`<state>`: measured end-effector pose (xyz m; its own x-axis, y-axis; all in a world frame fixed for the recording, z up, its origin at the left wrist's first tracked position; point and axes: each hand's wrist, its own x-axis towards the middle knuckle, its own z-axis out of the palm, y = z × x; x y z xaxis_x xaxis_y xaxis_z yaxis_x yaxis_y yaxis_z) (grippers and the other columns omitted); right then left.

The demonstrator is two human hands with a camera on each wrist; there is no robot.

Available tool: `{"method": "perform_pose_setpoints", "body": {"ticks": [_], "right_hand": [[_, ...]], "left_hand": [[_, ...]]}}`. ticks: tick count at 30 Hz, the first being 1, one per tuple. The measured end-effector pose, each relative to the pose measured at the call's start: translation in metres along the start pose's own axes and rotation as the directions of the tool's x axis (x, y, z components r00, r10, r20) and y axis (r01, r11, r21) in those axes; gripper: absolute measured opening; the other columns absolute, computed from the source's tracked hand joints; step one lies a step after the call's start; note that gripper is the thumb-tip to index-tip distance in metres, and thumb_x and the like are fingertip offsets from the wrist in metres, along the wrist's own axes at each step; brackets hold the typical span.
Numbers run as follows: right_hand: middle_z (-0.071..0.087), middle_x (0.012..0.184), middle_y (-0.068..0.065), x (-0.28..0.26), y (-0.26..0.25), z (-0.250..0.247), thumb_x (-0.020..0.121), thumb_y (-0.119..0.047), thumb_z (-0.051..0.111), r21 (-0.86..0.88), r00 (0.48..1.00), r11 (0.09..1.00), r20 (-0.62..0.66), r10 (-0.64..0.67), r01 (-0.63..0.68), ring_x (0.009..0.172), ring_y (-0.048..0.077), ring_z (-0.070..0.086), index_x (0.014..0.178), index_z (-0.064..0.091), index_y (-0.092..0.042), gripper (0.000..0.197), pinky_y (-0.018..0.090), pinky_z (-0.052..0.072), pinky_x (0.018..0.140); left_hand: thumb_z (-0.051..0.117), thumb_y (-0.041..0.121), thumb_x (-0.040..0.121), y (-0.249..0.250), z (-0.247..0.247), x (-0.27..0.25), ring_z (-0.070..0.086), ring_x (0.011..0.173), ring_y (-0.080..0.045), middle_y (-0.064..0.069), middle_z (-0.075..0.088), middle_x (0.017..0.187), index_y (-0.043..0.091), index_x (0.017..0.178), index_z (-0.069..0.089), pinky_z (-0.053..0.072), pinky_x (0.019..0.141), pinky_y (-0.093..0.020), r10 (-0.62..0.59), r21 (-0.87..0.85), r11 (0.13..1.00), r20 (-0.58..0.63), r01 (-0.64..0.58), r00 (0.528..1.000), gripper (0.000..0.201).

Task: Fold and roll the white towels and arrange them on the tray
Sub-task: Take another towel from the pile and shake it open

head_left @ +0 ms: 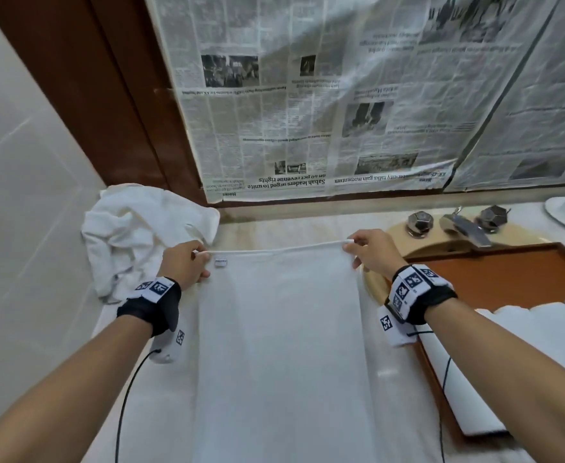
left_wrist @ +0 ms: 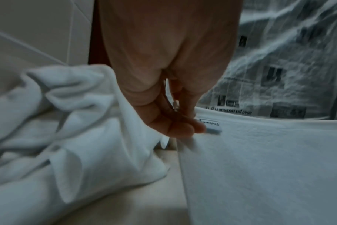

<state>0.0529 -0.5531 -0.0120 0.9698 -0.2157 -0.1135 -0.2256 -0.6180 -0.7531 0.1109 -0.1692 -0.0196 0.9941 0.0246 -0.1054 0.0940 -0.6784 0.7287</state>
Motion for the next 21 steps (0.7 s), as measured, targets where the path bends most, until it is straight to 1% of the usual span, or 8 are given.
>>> {"method": "perform_pose_setpoints", "body": {"ticks": [3, 6, 8, 11, 15, 17, 19, 21], "right_hand": [[0.071, 0.071, 0.011, 0.035, 0.02, 0.018, 0.093, -0.017, 0.066, -0.039, 0.996, 0.998, 0.073, 0.059, -0.057, 0.063, 0.023, 0.071, 0.087, 0.07, -0.012, 0.008, 0.025, 0.047, 0.044], [0.07, 0.067, 0.009, 0.069, 0.035, 0.033, 0.092, -0.017, 0.065, -0.063, 0.989, 0.993, 0.103, 0.102, -0.096, 0.057, 0.017, 0.069, 0.084, 0.068, -0.014, 0.01, 0.024, 0.047, 0.045], [0.07, 0.065, 0.008, 0.092, 0.041, 0.04, 0.092, -0.018, 0.064, -0.086, 0.988, 0.99, 0.1, 0.118, -0.11, 0.054, 0.016, 0.069, 0.084, 0.069, -0.013, 0.01, 0.025, 0.049, 0.046], [0.071, 0.068, 0.011, 0.125, 0.046, 0.05, 0.092, -0.019, 0.063, -0.103, 0.988, 0.987, 0.072, 0.135, -0.127, 0.059, 0.021, 0.071, 0.087, 0.07, -0.011, 0.011, 0.028, 0.055, 0.056], [0.07, 0.072, 0.008, 0.159, 0.06, 0.064, 0.089, -0.021, 0.065, -0.078, 0.99, 0.987, -0.038, 0.137, -0.14, 0.074, 0.027, 0.07, 0.086, 0.071, -0.013, 0.01, 0.035, 0.057, 0.076], [0.07, 0.083, 0.004, 0.167, 0.065, 0.071, 0.089, -0.023, 0.066, -0.067, 0.988, 0.987, -0.068, 0.141, -0.146, 0.087, 0.027, 0.068, 0.094, 0.073, -0.016, 0.01, 0.031, 0.052, 0.081], [0.07, 0.101, 0.004, 0.169, 0.069, 0.076, 0.091, -0.023, 0.065, -0.051, 0.982, 0.984, -0.092, 0.165, -0.17, 0.103, 0.025, 0.063, 0.111, 0.071, -0.015, 0.023, 0.025, 0.044, 0.087], [0.063, 0.125, 0.008, 0.162, 0.065, 0.078, 0.094, -0.024, 0.062, -0.083, 0.982, 0.985, -0.13, 0.139, -0.151, 0.119, 0.027, 0.055, 0.131, 0.061, -0.013, 0.038, 0.031, 0.042, 0.098]], "left_hand": [[0.055, 0.012, 0.094, -0.012, 0.027, 0.029, 0.064, 0.044, -0.006, -0.011, 0.071, 0.073, 0.01, 0.085, 0.065, 0.053, 0.051, -0.022, -0.067, 0.083, 0.994, 0.038, 0.064, 0.997, 0.014], [0.053, 0.013, 0.094, -0.018, 0.048, 0.061, 0.061, 0.044, -0.002, -0.008, 0.071, 0.078, 0.01, 0.087, 0.065, 0.042, 0.052, -0.015, -0.11, 0.178, 0.979, 0.043, 0.101, 0.993, 0.015], [0.053, 0.011, 0.094, -0.018, 0.059, 0.084, 0.069, 0.063, -0.012, -0.009, 0.072, 0.077, 0.008, 0.09, 0.067, 0.045, 0.057, -0.019, -0.112, 0.238, 0.966, 0.019, 0.105, 0.993, 0.015], [0.057, 0.006, 0.091, -0.016, 0.078, 0.118, 0.065, 0.094, -0.034, -0.018, 0.071, 0.093, 0.005, 0.101, 0.068, 0.052, 0.079, -0.036, -0.059, 0.397, 0.917, 0.011, 0.05, 0.998, 0.015], [0.052, 0.001, 0.092, -0.014, 0.099, 0.152, 0.06, 0.104, -0.042, -0.026, 0.065, 0.106, 0.0, 0.109, 0.067, 0.049, 0.083, -0.044, -0.026, 0.484, 0.875, 0.001, 0.023, 1.0, 0.022], [0.05, 0.004, 0.095, -0.017, 0.104, 0.161, 0.059, 0.108, -0.042, -0.026, 0.064, 0.11, 0.001, 0.111, 0.066, 0.049, 0.085, -0.045, -0.055, 0.469, 0.881, -0.015, 0.056, 0.998, 0.023], [0.051, 0.006, 0.094, -0.021, 0.105, 0.164, 0.057, 0.112, -0.043, -0.027, 0.062, 0.113, -0.001, 0.113, 0.065, 0.048, 0.09, -0.047, -0.062, 0.429, 0.901, -0.024, 0.066, 0.998, 0.024], [0.056, 0.008, 0.093, -0.022, 0.105, 0.154, 0.054, 0.115, -0.043, -0.025, 0.056, 0.124, 0.002, 0.123, 0.06, 0.044, 0.098, -0.047, -0.023, 0.359, 0.933, -0.028, 0.031, 0.999, 0.031]]}}
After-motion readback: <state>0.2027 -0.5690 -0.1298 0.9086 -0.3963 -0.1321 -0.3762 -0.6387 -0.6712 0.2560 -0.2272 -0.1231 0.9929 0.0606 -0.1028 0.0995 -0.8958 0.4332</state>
